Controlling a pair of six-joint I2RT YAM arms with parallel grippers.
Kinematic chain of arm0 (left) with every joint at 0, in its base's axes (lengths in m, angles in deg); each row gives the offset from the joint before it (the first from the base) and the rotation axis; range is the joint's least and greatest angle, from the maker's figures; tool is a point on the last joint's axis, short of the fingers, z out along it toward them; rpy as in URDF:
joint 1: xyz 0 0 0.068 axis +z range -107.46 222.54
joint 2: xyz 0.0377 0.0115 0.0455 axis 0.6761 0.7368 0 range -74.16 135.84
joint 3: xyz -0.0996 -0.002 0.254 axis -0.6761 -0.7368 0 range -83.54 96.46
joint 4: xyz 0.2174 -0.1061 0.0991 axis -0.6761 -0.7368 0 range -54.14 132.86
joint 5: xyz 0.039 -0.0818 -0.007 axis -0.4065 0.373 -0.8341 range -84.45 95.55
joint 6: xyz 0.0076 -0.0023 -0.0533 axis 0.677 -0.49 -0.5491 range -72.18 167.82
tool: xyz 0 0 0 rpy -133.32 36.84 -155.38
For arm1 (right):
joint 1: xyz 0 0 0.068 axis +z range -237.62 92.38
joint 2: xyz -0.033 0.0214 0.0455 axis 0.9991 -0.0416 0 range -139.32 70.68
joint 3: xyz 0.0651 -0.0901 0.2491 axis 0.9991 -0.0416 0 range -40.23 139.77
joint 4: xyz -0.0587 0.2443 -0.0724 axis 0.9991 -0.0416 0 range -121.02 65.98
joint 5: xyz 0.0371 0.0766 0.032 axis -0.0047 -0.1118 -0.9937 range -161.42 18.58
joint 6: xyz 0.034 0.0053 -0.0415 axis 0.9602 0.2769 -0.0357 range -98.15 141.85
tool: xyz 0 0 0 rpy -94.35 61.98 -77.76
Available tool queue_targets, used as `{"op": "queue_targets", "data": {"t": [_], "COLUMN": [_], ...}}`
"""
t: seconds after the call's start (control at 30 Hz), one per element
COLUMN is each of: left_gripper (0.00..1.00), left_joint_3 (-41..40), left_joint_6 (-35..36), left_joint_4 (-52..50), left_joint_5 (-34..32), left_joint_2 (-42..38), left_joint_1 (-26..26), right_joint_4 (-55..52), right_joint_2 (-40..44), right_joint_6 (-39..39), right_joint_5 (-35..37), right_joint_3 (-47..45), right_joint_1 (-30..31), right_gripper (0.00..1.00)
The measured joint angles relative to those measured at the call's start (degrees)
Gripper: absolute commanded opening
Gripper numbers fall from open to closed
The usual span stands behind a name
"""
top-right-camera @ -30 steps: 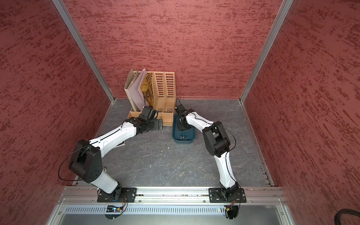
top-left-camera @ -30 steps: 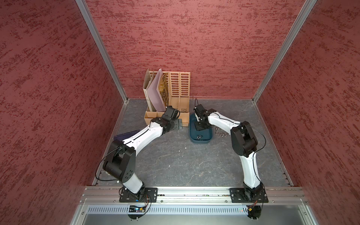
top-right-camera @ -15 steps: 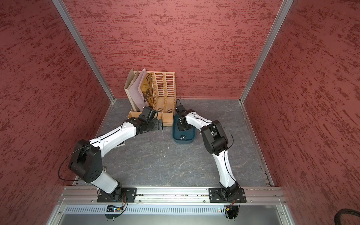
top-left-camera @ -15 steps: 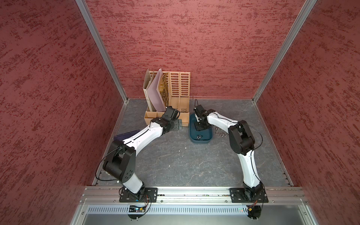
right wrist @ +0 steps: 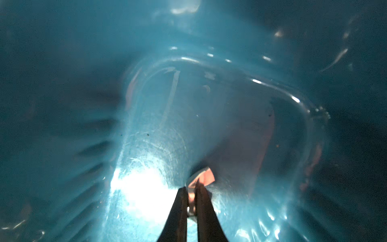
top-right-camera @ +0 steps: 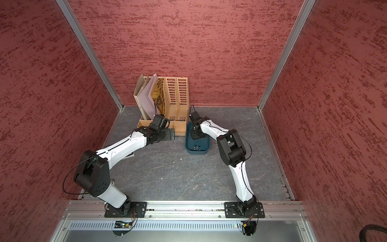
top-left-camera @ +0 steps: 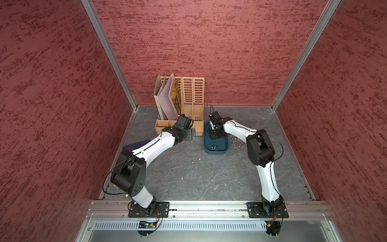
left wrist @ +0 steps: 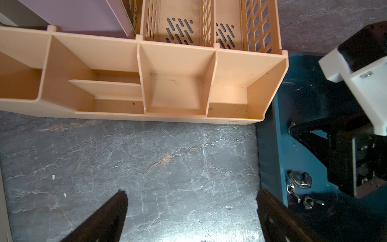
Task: Take out the wing nut from the storage box
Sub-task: Pick up the wing nut from the storage box.
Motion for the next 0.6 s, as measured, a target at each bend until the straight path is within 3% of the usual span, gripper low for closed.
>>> {"op": "queue_targets", "data": {"t": [0.23,0.6], "left_gripper": [1.00,1.00], "left_joint_3": [0.00,0.00], "left_joint_6": [0.00,0.00], "left_joint_4": [0.00,0.00], "left_joint_5": [0.00,0.04], "left_joint_2": [0.00,0.00], "left_joint_1": [0.00,-0.02], "right_joint_4": [-0.26,-0.09], "right_joint_2": [4.66,23.39], "right_joint_6": [0.02,0.00], "right_joint_5": [-1.11,-1.05], "right_joint_3": [-3.52,-13.03], "right_joint_1": [-0.02,-3.30], "right_gripper": [0.06,0.06]}}
